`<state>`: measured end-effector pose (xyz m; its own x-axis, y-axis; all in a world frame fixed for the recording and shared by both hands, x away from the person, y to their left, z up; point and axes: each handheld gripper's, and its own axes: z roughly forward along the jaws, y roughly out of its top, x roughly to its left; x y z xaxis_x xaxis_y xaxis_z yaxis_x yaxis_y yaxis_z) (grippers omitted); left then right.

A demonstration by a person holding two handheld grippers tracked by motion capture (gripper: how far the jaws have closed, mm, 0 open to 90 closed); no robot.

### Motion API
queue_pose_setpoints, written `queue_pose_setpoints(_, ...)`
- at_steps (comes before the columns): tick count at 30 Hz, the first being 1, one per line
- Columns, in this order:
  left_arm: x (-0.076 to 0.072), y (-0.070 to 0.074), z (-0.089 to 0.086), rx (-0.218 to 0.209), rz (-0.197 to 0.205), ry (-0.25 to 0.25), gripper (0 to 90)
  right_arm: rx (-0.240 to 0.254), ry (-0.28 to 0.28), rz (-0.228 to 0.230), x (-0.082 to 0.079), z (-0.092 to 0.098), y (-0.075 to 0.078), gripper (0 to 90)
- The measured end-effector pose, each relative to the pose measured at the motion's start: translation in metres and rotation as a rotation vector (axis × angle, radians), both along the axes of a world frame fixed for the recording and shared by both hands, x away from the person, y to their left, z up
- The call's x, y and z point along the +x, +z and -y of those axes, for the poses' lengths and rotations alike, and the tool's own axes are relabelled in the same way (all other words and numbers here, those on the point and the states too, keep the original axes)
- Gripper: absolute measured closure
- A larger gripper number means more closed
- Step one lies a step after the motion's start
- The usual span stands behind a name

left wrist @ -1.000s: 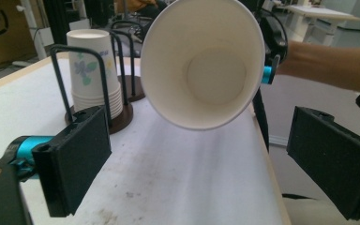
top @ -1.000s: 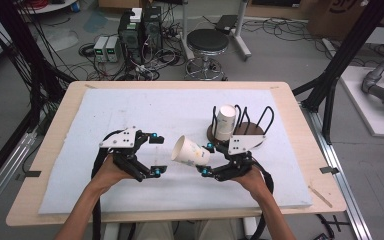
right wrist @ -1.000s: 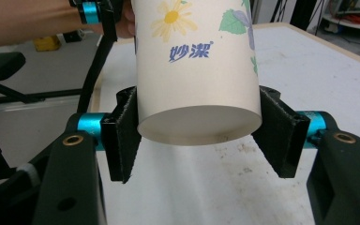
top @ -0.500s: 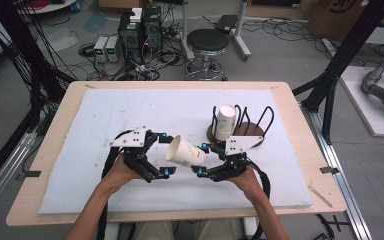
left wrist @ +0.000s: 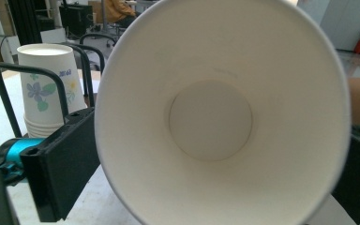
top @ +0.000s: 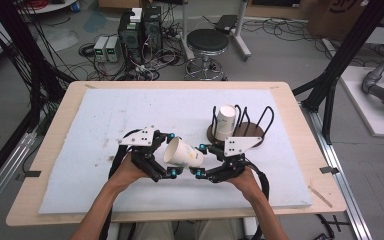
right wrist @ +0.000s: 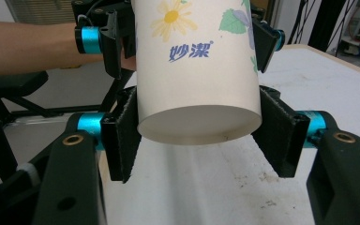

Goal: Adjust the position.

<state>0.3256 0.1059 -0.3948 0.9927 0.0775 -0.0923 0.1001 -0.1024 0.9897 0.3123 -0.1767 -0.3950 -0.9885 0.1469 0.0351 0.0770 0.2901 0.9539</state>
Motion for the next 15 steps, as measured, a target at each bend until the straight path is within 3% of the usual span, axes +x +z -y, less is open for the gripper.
queue_pose_setpoints(1, -0.0003, 0.0002, -0.0003, -0.004, 0.008, -0.004, 9.9, 0.000, 0.004, 0.000, -0.0001, -0.0007, -0.0003, 38.1)
queue_pose_setpoints(8, -0.0001, 0.0010, -0.0009, -0.031, 0.027, -0.030, 22.9, -0.002, 0.018, 0.004, -0.0002, -0.0029, -0.0014, 38.1)
queue_pose_setpoints(15, -0.0009, 0.0002, -0.0006, -0.042, 0.050, -0.050, 29.8, -0.007, 0.027, 0.006, -0.0006, -0.0027, -0.0013, 38.2)
